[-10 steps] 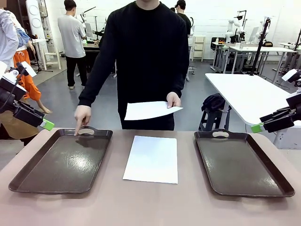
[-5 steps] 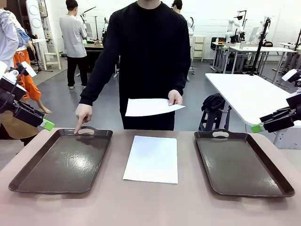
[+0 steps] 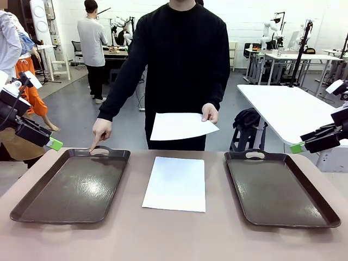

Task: Sort the A4 documents.
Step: Receive the A4 Paper.

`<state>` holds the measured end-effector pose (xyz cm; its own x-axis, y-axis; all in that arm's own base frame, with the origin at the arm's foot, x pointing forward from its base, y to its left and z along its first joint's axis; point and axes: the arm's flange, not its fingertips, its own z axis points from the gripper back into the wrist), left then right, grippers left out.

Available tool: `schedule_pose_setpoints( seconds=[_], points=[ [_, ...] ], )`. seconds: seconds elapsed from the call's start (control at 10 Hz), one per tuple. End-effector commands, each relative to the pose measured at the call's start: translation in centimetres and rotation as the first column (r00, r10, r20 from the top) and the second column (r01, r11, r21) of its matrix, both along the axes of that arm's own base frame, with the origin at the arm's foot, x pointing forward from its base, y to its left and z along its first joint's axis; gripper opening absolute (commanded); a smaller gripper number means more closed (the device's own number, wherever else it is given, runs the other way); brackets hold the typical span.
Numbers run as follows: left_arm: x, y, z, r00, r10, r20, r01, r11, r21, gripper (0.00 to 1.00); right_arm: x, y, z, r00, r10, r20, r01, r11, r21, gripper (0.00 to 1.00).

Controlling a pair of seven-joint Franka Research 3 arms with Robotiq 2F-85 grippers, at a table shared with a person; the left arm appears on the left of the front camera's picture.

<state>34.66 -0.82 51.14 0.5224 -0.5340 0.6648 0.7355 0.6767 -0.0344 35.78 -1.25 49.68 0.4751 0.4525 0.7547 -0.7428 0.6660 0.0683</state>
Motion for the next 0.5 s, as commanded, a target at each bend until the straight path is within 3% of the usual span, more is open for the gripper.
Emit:
schedule_pose_setpoints(
  seconds=[0.0,0.1,0.2,0.4],
  points=[
    [0.1,0.1,-0.2,1.0,-0.009,-0.001,0.009,1.0,-0.004,1.0,0.3,-0.1,-0.3,1.0,0.015,0.002,-0.015,1.0,0.007,1.0],
    [0.0,0.0,0.0,1.0,0.0,0.0,0.0,1.0,0.0,1.0,0.3,-0.1,-0.3,1.0,0.015,0.002,-0.015,1.0,0.007,1.0],
    [0.8,-0.2,-0.7,0.999,-0.052,-0.007,0.052,0.999,-0.014,1.0,0.3,-0.1,-0.3,1.0,0.015,0.002,-0.015,1.0,0.007,1.0],
    [3.4,-1.3,-0.8,0.997,-0.07,-0.03,0.069,0.997,-0.036,1.0,0.3,-0.1,-0.3,1.0,0.015,0.002,-0.015,1.0,0.007,1.0]
  ],
)
